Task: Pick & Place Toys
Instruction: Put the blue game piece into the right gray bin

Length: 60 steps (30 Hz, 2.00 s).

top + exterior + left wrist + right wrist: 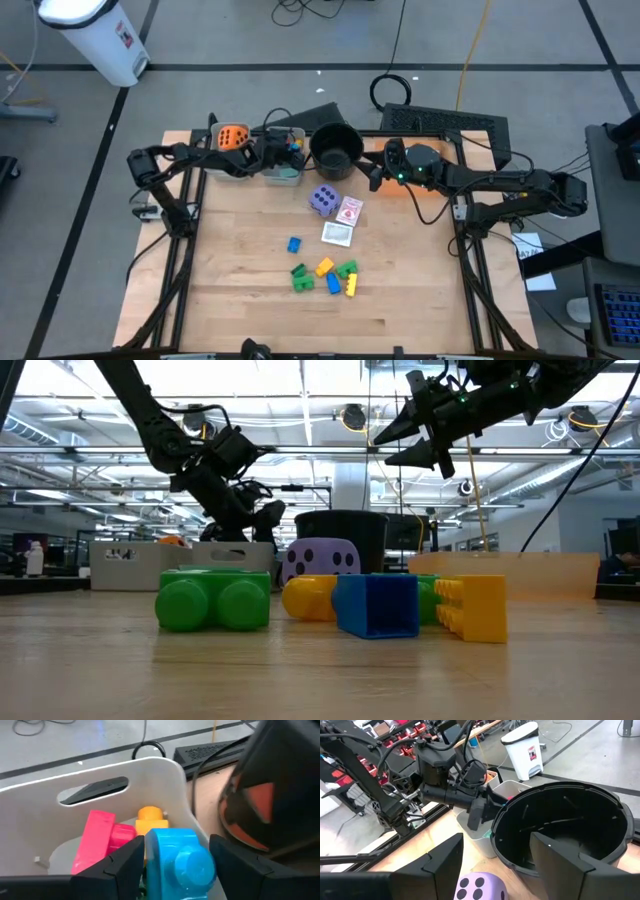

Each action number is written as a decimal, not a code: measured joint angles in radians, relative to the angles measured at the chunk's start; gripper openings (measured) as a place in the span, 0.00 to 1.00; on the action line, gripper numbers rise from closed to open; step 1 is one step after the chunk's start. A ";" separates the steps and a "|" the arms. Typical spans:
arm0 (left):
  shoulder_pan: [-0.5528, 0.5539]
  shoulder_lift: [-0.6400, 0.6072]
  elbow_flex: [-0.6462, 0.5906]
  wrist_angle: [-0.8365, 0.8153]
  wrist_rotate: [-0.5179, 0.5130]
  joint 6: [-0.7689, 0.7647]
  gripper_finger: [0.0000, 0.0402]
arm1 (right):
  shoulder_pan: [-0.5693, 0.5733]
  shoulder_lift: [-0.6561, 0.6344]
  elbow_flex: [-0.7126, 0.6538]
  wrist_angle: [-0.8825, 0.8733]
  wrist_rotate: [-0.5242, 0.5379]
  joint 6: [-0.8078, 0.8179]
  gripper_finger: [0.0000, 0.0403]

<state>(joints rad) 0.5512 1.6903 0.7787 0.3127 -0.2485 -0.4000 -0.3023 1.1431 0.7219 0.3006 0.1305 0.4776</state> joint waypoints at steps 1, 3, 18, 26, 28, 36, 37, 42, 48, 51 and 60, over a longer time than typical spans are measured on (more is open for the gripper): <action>-0.001 -0.013 -0.001 -0.003 0.007 0.003 0.58 | 0.000 0.000 0.000 0.000 0.000 0.002 0.56; -0.001 -0.047 -0.001 -0.001 0.031 0.018 0.58 | 0.000 0.000 0.000 0.000 0.000 0.007 0.56; -0.038 -0.369 0.000 -0.252 0.485 0.043 0.58 | 0.001 0.000 0.000 0.001 -0.001 0.008 0.56; -0.226 -0.376 0.000 -0.481 0.681 0.003 0.58 | 0.001 0.000 0.000 0.001 -0.001 0.028 0.56; -0.289 -0.376 0.000 -0.505 0.680 -0.003 0.58 | 0.001 0.003 0.000 0.001 -0.001 0.034 0.56; -0.490 -0.376 0.000 -0.517 0.556 -0.101 0.58 | 0.003 0.026 0.000 0.001 -0.004 0.080 0.56; -0.508 -0.376 0.000 -0.524 0.521 -0.123 0.58 | 0.003 0.028 0.000 0.001 -0.004 0.090 0.56; -0.595 -0.376 0.000 -0.591 0.300 -0.347 0.58 | 0.012 0.029 0.000 0.001 -0.004 0.088 0.56; -0.680 -0.369 0.003 -0.626 0.117 -0.621 0.58 | 0.047 0.029 0.000 0.001 -0.056 0.038 0.56; -0.714 -0.331 0.054 -0.693 0.098 -0.700 0.58 | 0.066 0.029 0.000 0.001 -0.131 0.048 0.56; -0.749 -0.081 0.460 -1.185 0.081 -0.858 0.58 | 0.197 0.028 0.000 0.001 -0.283 0.112 0.56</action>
<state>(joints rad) -0.1975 1.6092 1.2388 -0.8723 -0.1677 -1.2576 -0.1057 1.1713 0.7216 0.3011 -0.1526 0.5900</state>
